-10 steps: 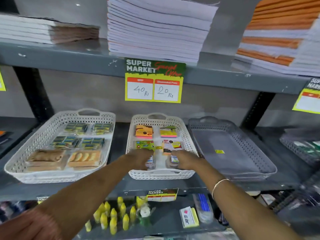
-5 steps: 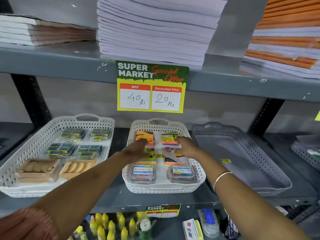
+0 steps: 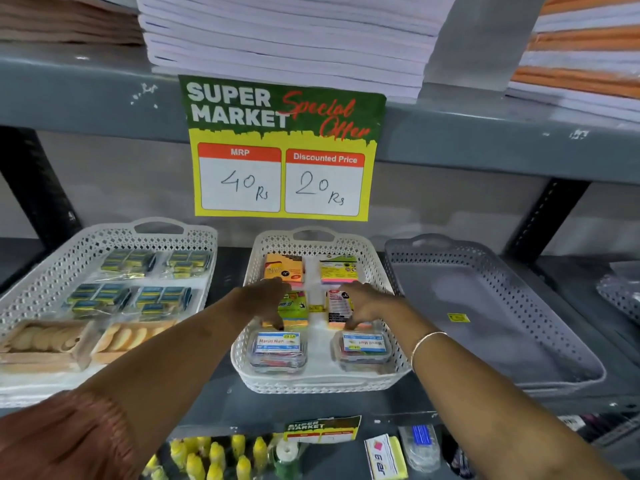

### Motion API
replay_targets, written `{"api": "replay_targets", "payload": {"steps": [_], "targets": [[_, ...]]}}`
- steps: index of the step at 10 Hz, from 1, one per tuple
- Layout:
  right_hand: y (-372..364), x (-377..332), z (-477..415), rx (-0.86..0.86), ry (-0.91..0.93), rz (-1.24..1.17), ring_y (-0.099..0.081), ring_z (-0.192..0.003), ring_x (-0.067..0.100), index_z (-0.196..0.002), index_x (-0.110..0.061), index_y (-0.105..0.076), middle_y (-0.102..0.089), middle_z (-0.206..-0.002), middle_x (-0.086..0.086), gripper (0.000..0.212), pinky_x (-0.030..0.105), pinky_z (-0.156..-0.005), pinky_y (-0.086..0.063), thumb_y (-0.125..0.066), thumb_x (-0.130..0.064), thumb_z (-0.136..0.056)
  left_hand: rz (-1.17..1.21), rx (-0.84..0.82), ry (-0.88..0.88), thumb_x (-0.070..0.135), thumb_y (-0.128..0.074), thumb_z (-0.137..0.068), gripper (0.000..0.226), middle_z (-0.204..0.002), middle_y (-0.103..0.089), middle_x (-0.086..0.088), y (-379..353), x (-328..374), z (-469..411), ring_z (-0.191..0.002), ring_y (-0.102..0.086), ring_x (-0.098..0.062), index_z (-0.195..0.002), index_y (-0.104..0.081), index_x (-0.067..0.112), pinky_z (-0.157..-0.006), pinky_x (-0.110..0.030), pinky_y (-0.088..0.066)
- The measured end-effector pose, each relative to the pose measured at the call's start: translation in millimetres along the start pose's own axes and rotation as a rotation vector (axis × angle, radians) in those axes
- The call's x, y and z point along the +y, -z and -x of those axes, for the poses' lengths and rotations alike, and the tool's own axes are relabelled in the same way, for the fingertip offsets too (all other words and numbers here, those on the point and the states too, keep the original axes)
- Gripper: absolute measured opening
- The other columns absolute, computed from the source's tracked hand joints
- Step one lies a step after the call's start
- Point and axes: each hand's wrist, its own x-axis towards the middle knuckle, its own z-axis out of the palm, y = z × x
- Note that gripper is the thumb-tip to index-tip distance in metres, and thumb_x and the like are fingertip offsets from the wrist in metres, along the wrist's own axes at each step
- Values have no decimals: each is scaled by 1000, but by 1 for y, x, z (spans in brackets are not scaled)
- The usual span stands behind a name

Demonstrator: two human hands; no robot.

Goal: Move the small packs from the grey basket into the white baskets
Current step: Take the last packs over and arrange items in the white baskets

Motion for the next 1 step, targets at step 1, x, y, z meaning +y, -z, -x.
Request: {"api": "replay_targets", "payload": {"steps": [1], "targets": [[2,-1,4,3,12,-5,-32,-139,31,-148,-12,-25,-32,-151,13,96,42,-114,-32,-81,-29,-72,19,15,3,26,-79,-69,81,-131,-46,-18,-1,3,5,-116,-48,-31,-134,-34,6,-97,-40,-43]]}}
